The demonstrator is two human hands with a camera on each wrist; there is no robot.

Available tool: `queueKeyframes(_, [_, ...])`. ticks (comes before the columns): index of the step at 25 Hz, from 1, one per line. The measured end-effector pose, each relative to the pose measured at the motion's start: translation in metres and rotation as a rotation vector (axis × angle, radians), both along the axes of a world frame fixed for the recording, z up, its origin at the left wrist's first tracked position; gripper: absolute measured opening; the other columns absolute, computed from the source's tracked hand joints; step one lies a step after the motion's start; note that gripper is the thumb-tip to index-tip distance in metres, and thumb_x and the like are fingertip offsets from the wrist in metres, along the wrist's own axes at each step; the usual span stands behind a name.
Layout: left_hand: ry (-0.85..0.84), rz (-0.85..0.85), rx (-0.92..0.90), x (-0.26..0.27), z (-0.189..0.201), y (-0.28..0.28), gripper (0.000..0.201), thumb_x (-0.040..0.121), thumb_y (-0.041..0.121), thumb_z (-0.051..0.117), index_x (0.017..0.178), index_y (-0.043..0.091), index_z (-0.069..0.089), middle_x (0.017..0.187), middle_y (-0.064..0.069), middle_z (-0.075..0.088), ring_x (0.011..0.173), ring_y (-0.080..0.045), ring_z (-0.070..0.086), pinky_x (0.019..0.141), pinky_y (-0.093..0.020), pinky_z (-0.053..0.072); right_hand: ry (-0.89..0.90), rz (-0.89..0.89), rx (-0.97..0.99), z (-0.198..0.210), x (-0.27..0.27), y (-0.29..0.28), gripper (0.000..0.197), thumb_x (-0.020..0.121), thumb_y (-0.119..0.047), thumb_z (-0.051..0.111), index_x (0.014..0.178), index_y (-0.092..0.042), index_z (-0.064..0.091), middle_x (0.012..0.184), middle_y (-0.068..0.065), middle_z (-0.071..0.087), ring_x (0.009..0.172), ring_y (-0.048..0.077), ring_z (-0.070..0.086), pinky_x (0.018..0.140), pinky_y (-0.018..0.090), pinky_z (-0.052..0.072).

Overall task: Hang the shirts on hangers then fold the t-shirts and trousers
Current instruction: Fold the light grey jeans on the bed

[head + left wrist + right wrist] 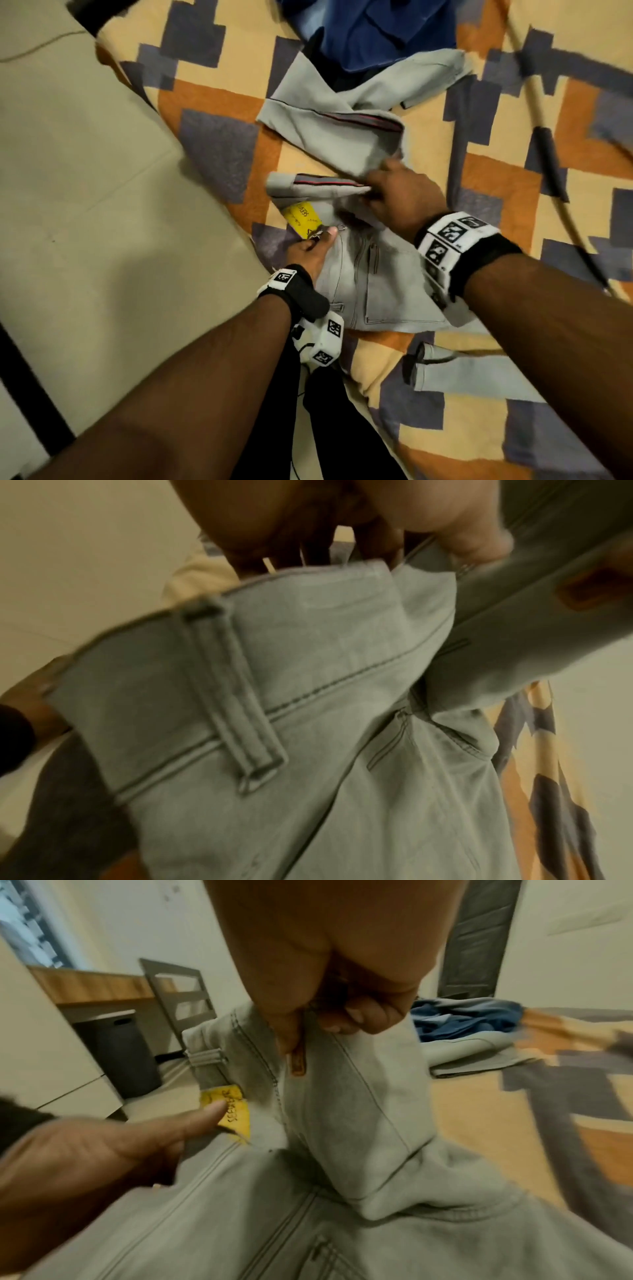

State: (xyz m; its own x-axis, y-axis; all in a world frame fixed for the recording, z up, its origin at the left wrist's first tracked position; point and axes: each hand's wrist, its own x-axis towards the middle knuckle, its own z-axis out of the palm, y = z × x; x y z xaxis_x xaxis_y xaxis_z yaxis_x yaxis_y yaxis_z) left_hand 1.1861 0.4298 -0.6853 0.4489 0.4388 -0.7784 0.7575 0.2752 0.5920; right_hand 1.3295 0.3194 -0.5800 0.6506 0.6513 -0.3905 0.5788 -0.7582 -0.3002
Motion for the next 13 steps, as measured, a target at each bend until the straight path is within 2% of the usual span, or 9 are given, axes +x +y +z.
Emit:
queueKeyframes(2, [-0.028,-0.145,-0.038,0.005,0.006,0.003,0.044,0.071,0.049,0.078,0.094,0.014,0.064,0.084,-0.005,0.065,0.083,-0.023,0.062,0.079,-0.028,0.047,-0.039,-0.088,0.122,0.021,0.014,-0.032,0.026,0.087,-0.024,0.057,0.111,-0.014,0.061,0.108,0.014,0.051,0.097,0.039,0.056,0.070,0.040,0.041])
queueKeyframes(4, [-0.110,-0.243,-0.096,0.014,0.026,0.000,0.050,0.066,0.033,0.086,0.108,0.015,0.064,0.107,0.002,0.067,0.103,-0.019,0.062,0.092,-0.029,0.046,-0.067,-0.088,0.221,0.055,0.023,-0.065,0.018,0.084,-0.012,0.061,0.102,-0.010,0.064,0.096,0.012,0.055,0.090,0.038,0.057,0.069,0.041,0.044])
queueKeyframes(5, [-0.141,-0.242,-0.117,0.022,0.044,0.000,0.048,0.066,0.023,0.086,0.108,0.013,0.064,0.108,0.001,0.067,0.105,-0.019,0.062,0.091,-0.029,0.048,-0.053,-0.086,0.267,0.074,0.025,-0.080,0.020,0.080,-0.005,0.061,0.099,-0.008,0.065,0.091,0.010,0.055,0.085,0.037,0.058,0.068,0.042,0.046])
queueKeyframes(7, [-0.258,-0.225,-0.144,0.037,0.096,0.002,0.033,0.072,0.002,0.080,0.101,0.008,0.066,0.095,-0.002,0.068,0.098,-0.020,0.064,0.076,-0.023,0.053,0.026,-0.143,0.366,0.118,0.025,-0.105,0.038,0.070,0.017,0.055,0.101,-0.003,0.065,0.091,0.010,0.054,0.078,0.036,0.060,0.066,0.040,0.053])
queueKeyframes(8, [-0.317,-0.279,-0.097,0.043,0.137,0.005,0.025,0.072,0.001,0.078,0.093,0.009,0.067,0.083,0.002,0.069,0.088,-0.015,0.065,0.069,-0.022,0.051,0.035,-0.207,0.418,0.147,0.026,-0.117,0.045,0.068,0.024,0.051,0.100,-0.004,0.065,0.093,0.013,0.054,0.078,0.035,0.060,0.066,0.031,0.055])
queueKeyframes(9, [-0.371,-0.362,-0.031,0.047,0.182,0.008,0.017,0.072,0.008,0.080,0.082,0.012,0.067,0.073,0.006,0.067,0.076,-0.009,0.063,0.064,-0.022,0.047,0.003,-0.278,0.465,0.176,0.025,-0.130,0.047,0.068,0.026,0.050,0.097,-0.008,0.065,0.093,0.015,0.056,0.080,0.035,0.060,0.067,0.020,0.052])
queueKeyframes(10, [-0.426,-0.444,0.028,0.046,0.231,0.011,0.016,0.072,0.018,0.081,0.074,0.016,0.066,0.070,0.008,0.065,0.070,-0.006,0.061,0.065,-0.020,0.044,-0.023,-0.362,0.522,0.204,0.021,-0.144,0.047,0.071,0.025,0.050,0.094,-0.014,0.063,0.093,0.015,0.058,0.084,0.034,0.060,0.070,0.016,0.049])
queueKeyframes(12, [-0.588,-0.612,0.215,0.051,0.321,0.020,0.023,0.074,0.039,0.078,0.073,0.017,0.071,0.085,0.007,0.066,0.080,-0.002,0.060,0.073,-0.018,0.043,0.018,-0.519,0.651,0.263,0.005,-0.165,0.040,0.081,0.017,0.053,0.091,-0.021,0.057,0.095,0.012,0.062,0.090,0.033,0.061,0.077,0.030,0.048])
queueKeyframes(13, [-0.660,-0.707,0.329,0.052,0.360,0.022,0.039,0.073,0.050,0.073,0.075,0.011,0.073,0.095,0.003,0.063,0.089,-0.004,0.059,0.078,-0.019,0.042,0.073,-0.564,0.701,0.289,-0.007,-0.172,0.034,0.083,0.012,0.058,0.094,-0.021,0.056,0.096,0.011,0.063,0.090,0.031,0.061,0.079,0.035,0.048])
